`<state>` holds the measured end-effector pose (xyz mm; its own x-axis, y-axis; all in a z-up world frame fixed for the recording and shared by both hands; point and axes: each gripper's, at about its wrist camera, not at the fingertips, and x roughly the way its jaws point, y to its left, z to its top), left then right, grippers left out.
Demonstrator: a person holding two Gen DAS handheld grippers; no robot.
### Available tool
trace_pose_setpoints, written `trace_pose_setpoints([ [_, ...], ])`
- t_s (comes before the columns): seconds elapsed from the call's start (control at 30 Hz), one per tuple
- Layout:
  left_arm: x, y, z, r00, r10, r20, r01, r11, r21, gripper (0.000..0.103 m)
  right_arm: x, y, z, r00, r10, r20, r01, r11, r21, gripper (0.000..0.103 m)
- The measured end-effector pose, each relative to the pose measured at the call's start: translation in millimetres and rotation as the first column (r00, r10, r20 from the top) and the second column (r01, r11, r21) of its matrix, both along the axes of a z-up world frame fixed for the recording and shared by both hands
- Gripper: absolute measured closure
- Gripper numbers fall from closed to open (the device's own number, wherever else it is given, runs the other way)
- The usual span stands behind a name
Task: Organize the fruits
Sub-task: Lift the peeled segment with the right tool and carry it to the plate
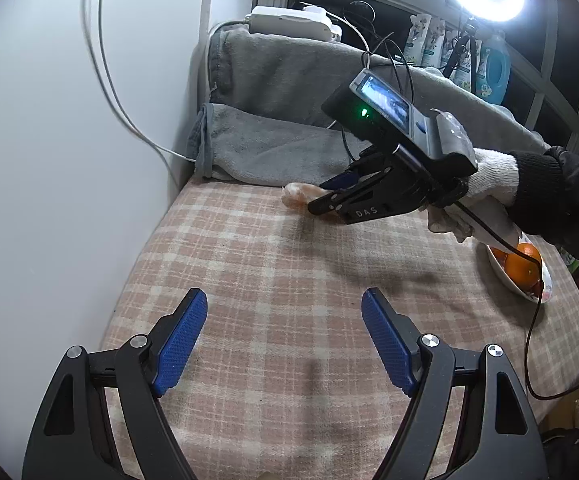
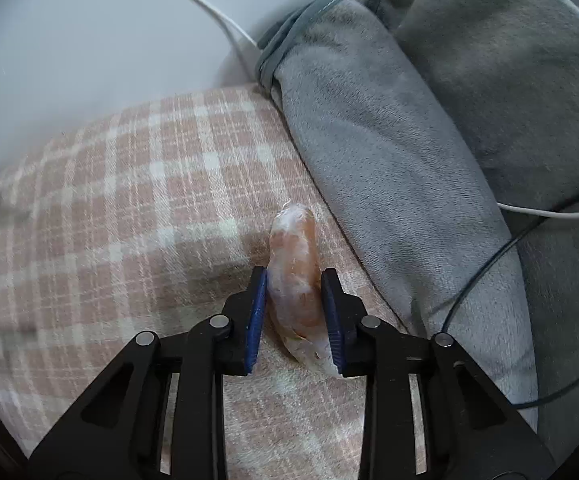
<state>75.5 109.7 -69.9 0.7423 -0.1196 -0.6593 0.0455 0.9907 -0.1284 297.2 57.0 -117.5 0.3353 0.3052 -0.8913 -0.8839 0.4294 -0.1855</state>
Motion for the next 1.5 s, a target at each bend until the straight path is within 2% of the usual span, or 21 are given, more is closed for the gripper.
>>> trace_pose_setpoints([
  [0.33, -2.0, -5.6, 3.9, 1.000, -0.013, 0.012, 0.013, 1.000, 0.003, 0.023, -25.3, -16.5, 24.2, 0.999, -0.033, -0.014, 0.034, 0.996, 0.085, 0.077],
  [1.03, -23.7, -32.0, 22.9, 0.997, -0.057, 0.052, 0.056, 0.998, 0.036, 0.023, -63.5, -94.9, 75.6, 0.990, -0.141, -0.008, 0.138, 0.957, 0.254, 0.078],
  [1.3, -32.0, -49.7, 31.4, 0.993, -0.095, 0.070, 0.091, 0.995, 0.048, 0.023, -81.5, -140.8, 95.7, 0.974, -0.225, -0.027, 0.222, 0.922, 0.316, 0.077],
  [1.5, -34.0, -66.3, 32.5, 0.988, -0.132, 0.074, 0.128, 0.990, 0.054, 0.023, -100.4, -188.7, 112.4, 0.948, -0.315, -0.033, 0.304, 0.876, 0.374, 0.078],
])
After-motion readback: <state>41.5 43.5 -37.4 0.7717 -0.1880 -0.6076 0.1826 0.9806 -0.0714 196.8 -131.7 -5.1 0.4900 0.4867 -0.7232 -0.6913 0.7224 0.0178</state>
